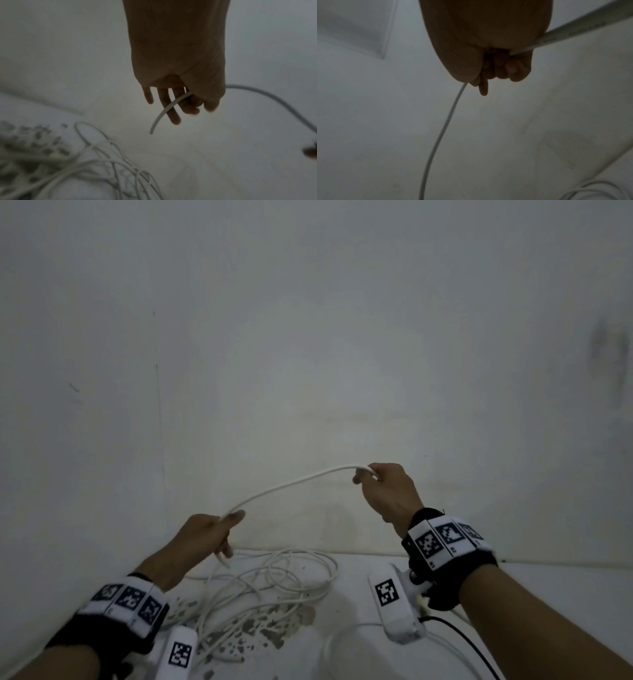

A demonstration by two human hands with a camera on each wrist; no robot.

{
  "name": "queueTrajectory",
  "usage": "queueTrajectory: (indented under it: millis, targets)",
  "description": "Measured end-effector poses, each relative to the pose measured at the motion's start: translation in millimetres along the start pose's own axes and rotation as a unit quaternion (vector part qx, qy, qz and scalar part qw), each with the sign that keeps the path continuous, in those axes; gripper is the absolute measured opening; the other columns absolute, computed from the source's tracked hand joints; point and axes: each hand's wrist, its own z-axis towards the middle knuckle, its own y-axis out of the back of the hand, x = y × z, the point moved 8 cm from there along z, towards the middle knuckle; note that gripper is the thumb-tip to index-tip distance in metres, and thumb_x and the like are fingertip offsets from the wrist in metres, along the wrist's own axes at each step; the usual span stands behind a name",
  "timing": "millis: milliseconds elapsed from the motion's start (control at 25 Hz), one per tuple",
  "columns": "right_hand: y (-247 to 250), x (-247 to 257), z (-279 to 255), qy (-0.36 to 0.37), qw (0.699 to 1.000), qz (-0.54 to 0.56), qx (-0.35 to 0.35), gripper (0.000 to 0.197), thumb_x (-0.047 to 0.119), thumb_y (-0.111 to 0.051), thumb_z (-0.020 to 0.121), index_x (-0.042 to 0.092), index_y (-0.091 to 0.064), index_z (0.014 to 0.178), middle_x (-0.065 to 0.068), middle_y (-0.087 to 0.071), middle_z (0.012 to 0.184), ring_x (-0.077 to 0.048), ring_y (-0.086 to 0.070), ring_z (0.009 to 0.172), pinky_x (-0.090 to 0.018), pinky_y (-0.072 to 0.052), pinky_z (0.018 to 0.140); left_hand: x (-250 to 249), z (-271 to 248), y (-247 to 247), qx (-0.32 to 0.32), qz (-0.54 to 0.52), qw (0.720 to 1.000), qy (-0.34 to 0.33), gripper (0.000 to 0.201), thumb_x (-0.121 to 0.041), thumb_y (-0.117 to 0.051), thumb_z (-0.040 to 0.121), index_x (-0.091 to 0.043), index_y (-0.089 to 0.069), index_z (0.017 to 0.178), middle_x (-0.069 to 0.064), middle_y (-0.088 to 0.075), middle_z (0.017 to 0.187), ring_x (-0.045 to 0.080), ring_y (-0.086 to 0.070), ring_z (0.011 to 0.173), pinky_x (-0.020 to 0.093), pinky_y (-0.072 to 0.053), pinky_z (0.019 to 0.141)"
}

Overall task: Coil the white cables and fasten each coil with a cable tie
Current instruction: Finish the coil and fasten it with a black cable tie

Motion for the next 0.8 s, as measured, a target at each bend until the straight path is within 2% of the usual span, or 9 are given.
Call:
queueTrajectory:
  millis: [80,160,240,320,400,480,560,640,800]
  targets:
    - [-4.1,-13.3,0.6,-0.043,0.999,0.015,-0.024,0.027,0.026,-0.055,0.094,0.005,-0.069,0.084,-0.003,-0.051,0.064,-0.022,-0.043,0.057,-0.026,-0.033,0.053,12.6,-2.9,-12.8,0.048,-0.218,0.974,0.046,0.052,-0.037,-0.071,0.083,-0.020,-0.034,0.050,0.002,-0.029,0.044,0.016,-0.033,0.038,0.031,-0.048,0.059]
    - [-4.7,-29.6,-2.9,-0.103,0.989,0.076,-0.072,0.030,0.031,-0.059,0.090,0.007,-0.060,0.073,-0.003,-0.049,0.062,-0.024,-0.043,0.059,-0.029,-0.036,0.056,10.5,-10.5,-33.4,0.136,-0.417,0.895,0.076,0.048,-0.032,-0.064,0.085,-0.023,-0.029,0.054,-0.005,-0.017,0.048,0.010,-0.013,0.038,0.023,-0.022,0.040]
    - [-6.0,-43.2,-10.2,-0.149,0.973,0.137,-0.107,0.032,0.035,-0.057,0.090,0.011,-0.055,0.069,-0.001,-0.046,0.062,-0.022,-0.042,0.058,-0.030,-0.035,0.057,2.7,-11.3,-45.2,0.185,-0.570,0.798,0.063,0.034,-0.027,-0.058,0.086,-0.020,-0.043,0.057,-0.008,-0.023,0.050,0.008,-0.008,0.043,0.022,-0.016,0.035]
    - [-16.6,-49.8,-18.1,-0.142,0.968,0.188,-0.081,0.027,0.028,-0.053,0.095,0.010,-0.064,0.079,-0.002,-0.047,0.064,-0.018,-0.041,0.056,-0.028,-0.035,0.054,-0.4,-2.6,-48.9,0.178,-0.663,0.727,0.019,0.017,-0.013,-0.074,0.070,-0.015,-0.058,0.068,-0.009,-0.030,0.054,0.005,-0.011,0.047,0.020,-0.022,0.033]
    - [-29.9,-48.2,-31.4,-0.089,0.982,0.166,-0.024,0.020,0.021,-0.056,0.097,0.011,-0.068,0.086,0.000,-0.049,0.059,-0.012,-0.042,0.048,-0.024,-0.036,0.046,3.3,9.5,-54.6,0.139,-0.703,0.697,-0.007,0.049,-0.001,-0.090,0.040,-0.012,-0.061,0.078,-0.007,-0.033,0.055,0.005,-0.014,0.047,0.020,-0.025,0.033]
    - [-44.3,-48.8,-46.4,0.019,0.999,-0.015,0.038,0.020,0.026,-0.059,0.097,0.012,-0.065,0.084,-0.001,-0.057,0.062,-0.012,-0.049,0.054,-0.026,-0.042,0.054,-0.9,15.9,-63.1,0.116,-0.716,0.688,-0.028,0.064,-0.001,-0.094,0.029,-0.011,-0.061,0.083,-0.006,-0.036,0.057,0.007,-0.024,0.043,0.021,-0.029,0.036]
    - [-67.7,-54.6,-65.5,0.103,0.962,-0.223,0.122,0.025,0.034,-0.052,0.099,0.014,-0.062,0.088,-0.007,-0.063,0.084,-0.021,-0.057,0.080,-0.031,-0.045,0.069,-7.8,16.6,-77.7,0.105,-0.705,0.700,-0.043,0.050,-0.007,-0.089,0.047,-0.012,-0.061,0.088,-0.005,-0.042,0.060,0.009,-0.034,0.044,0.021,-0.033,0.040]
    - [-82.2,-59.3,-82.0,0.128,0.924,-0.297,0.203,0.030,0.040,-0.047,0.101,0.015,-0.062,0.094,-0.010,-0.063,0.102,-0.028,-0.057,0.097,-0.034,-0.046,0.077,-11.5,15.8,-98.6,0.085,-0.654,0.751,-0.035,0.014,-0.016,-0.064,0.083,-0.014,-0.059,0.096,-0.005,-0.045,0.061,0.008,-0.038,0.045,0.020,-0.035,0.042]
    - [-80.6,-27.9,-105.7,0.162,0.886,-0.318,0.295,0.035,0.040,-0.050,0.101,0.011,-0.067,0.093,-0.011,-0.062,0.099,-0.029,-0.059,0.090,-0.034,-0.046,0.074,-14.7,9.5,-139.1,0.084,-0.544,0.834,-0.030,0.025,-0.022,-0.035,0.105,-0.013,-0.058,0.105,-0.002,-0.050,0.066,0.008,-0.045,0.051,0.019,-0.040,0.046]
